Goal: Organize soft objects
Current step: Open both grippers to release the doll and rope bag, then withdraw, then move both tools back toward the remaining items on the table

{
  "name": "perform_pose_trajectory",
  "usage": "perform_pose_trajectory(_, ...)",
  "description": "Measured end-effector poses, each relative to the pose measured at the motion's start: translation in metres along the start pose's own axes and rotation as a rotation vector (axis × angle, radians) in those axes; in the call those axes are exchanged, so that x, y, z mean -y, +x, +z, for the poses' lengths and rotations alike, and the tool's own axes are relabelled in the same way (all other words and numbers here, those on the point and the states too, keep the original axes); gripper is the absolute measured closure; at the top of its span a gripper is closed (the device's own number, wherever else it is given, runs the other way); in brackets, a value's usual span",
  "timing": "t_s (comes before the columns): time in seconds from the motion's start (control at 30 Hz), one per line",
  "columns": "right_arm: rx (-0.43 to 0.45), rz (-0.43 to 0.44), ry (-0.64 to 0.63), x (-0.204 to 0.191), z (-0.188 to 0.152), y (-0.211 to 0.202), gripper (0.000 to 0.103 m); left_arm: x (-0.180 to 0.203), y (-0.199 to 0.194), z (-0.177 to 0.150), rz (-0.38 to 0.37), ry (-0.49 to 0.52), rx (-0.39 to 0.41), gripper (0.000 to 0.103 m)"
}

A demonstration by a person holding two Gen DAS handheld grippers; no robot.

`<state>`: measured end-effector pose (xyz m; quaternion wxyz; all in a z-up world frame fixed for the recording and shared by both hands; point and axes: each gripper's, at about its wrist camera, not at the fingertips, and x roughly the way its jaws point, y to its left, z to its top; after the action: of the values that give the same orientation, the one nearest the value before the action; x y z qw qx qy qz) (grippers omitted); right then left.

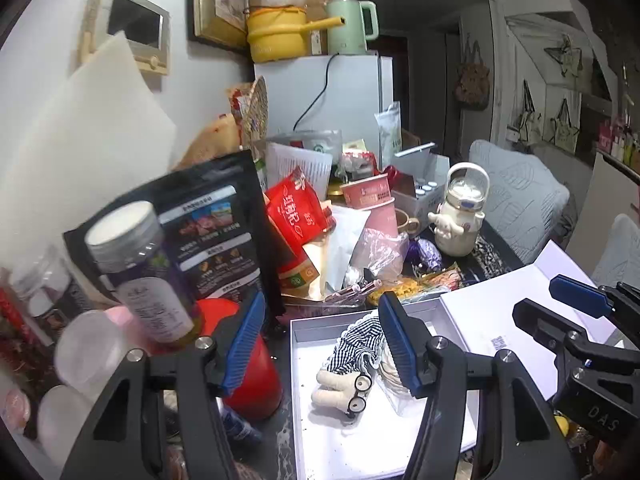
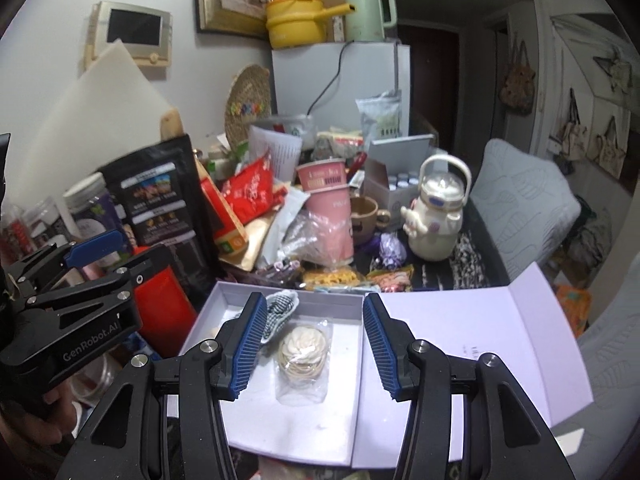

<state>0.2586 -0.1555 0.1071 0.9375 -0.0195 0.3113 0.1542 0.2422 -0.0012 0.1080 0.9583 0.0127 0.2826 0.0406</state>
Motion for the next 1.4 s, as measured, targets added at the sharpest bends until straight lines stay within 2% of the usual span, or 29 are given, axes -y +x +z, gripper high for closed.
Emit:
perform_pose_trajectory(0.3, 0.059, -0.013, -0.01, -0.01, -0.006, -0.054, 0.053, -0.003, -0.056, -0.005, -0.03, 0.002, 0.047, 0.044)
perform_pose_trajectory(0.37, 0.071, -0.014, -0.014, -0.014, -0.011, -0.067, 0.047, -0.003, -0.072, -0.008, -0.036, 0.008, 0.065, 0.044)
perform_pose_trajectory(0.43, 0.085, -0.014, -0.013, -0.017, -0.017, -0.079, 0.046, -0.003, -0.086, -0.013, -0.043, 0.015, 0.081, 0.038)
perform_pose_trajectory(0.5, 0.089, -0.015, -0.015, -0.019, -0.022, -0.088, 0.046, -0.002, -0.099, -0.017, -0.042, 0.02, 0.103, 0.017)
perform_pose_trajectory(0.57, 0.096, -0.022, -0.018, -0.022, -0.028, -0.098, 0.044, -0.001, -0.115, -0.024, -0.031, 0.03, 0.144, 0.012)
perform_pose_trajectory(0.6, 0.101, -0.025, -0.017, -0.022, -0.031, -0.103, 0.04, -0.001, -0.121, -0.026, -0.028, 0.035, 0.155, 0.011)
perform_pose_trajectory(0.97, 0.144, -0.03, -0.012, -0.035, -0.071, -0.154, 0.019, -0.001, -0.172, -0.062, -0.06, 0.068, 0.175, 0.009)
perform_pose_trajectory(1.4, 0.107, -0.03, 0.016, -0.049, -0.131, -0.188, 0.017, 0.003, -0.198, -0.111, -0.113, 0.116, 0.135, 0.009)
